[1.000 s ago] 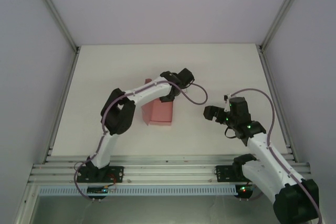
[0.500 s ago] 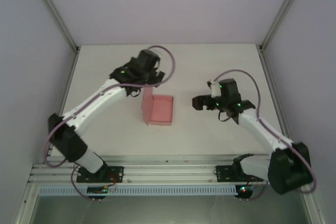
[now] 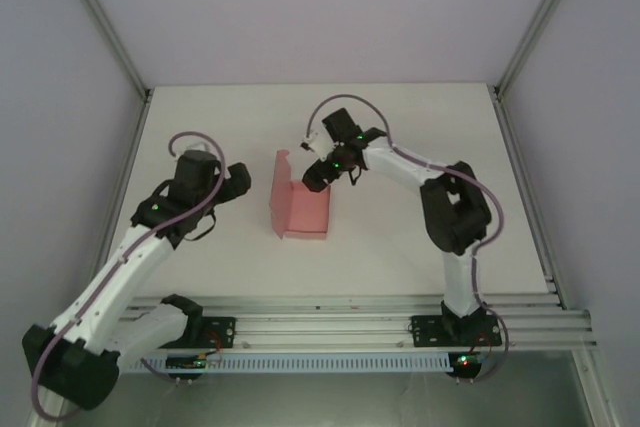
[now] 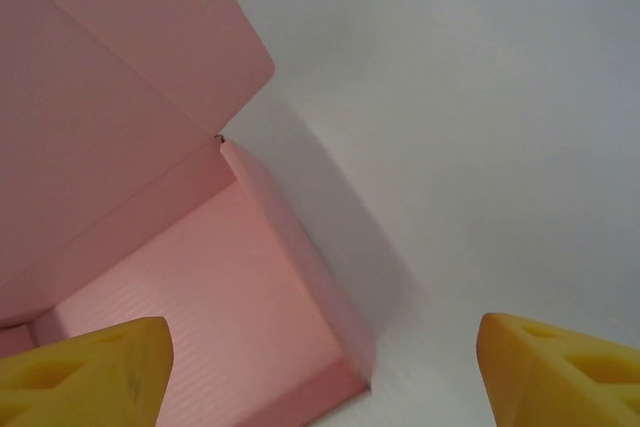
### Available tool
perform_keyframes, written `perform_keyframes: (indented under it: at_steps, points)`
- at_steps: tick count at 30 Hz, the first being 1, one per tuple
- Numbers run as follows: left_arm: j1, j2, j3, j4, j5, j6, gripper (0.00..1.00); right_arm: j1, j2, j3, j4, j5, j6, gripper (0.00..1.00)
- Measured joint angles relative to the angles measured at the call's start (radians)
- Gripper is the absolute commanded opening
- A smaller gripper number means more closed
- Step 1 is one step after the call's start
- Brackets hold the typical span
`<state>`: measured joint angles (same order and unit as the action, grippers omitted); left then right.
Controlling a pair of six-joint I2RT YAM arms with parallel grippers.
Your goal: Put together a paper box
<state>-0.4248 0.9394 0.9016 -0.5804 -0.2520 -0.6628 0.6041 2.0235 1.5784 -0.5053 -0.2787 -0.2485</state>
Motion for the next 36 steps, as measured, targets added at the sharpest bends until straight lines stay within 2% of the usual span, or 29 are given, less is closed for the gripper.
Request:
perform_keyframes:
  at_steps: [3, 5, 7, 9, 14, 15, 23, 28, 30, 32, 36]
  points:
    - [0.019, -0.066, -0.018, -0.003, -0.003, -0.017, 1.0, 0.024, 0.075, 0.061, -0.047, 0.008, -0.019, 0.67]
    - [0.026, -0.084, -0.028, -0.006, -0.006, -0.021, 1.0, 0.035, 0.104, 0.081, -0.068, 0.011, -0.019, 0.54]
    - [0.027, -0.087, -0.037, -0.017, -0.006, -0.024, 1.0, 0.04, 0.124, 0.095, -0.077, 0.024, -0.014, 0.35]
    - [0.029, -0.086, -0.042, -0.026, -0.006, -0.024, 1.0, 0.04, 0.131, 0.098, -0.08, 0.052, -0.003, 0.25]
    - [0.031, -0.086, -0.043, -0.028, -0.005, -0.023, 1.0, 0.043, 0.112, 0.046, -0.043, 0.167, 0.101, 0.06]
    - [0.031, -0.085, -0.043, -0.027, -0.005, -0.021, 1.0, 0.044, 0.095, 0.02, -0.022, 0.198, 0.142, 0.05]
    - [0.031, -0.045, -0.043, -0.009, 0.014, -0.003, 1.0, 0.105, -0.085, -0.233, -0.054, 0.524, 0.632, 0.08]
    - [0.031, 0.014, -0.043, 0.04, 0.078, 0.027, 1.0, 0.169, -0.116, -0.287, -0.097, 0.622, 0.868, 0.12]
    - [0.031, 0.038, -0.043, 0.069, 0.121, 0.051, 1.0, 0.182, -0.121, -0.294, -0.106, 0.632, 0.922, 0.18]
    - [0.031, 0.059, -0.043, 0.096, 0.171, 0.084, 1.0, 0.189, -0.121, -0.3, -0.116, 0.634, 0.955, 0.32]
    - [0.031, 0.1, -0.043, 0.138, 0.265, 0.173, 0.99, 0.191, -0.138, -0.327, -0.127, 0.649, 0.979, 0.52]
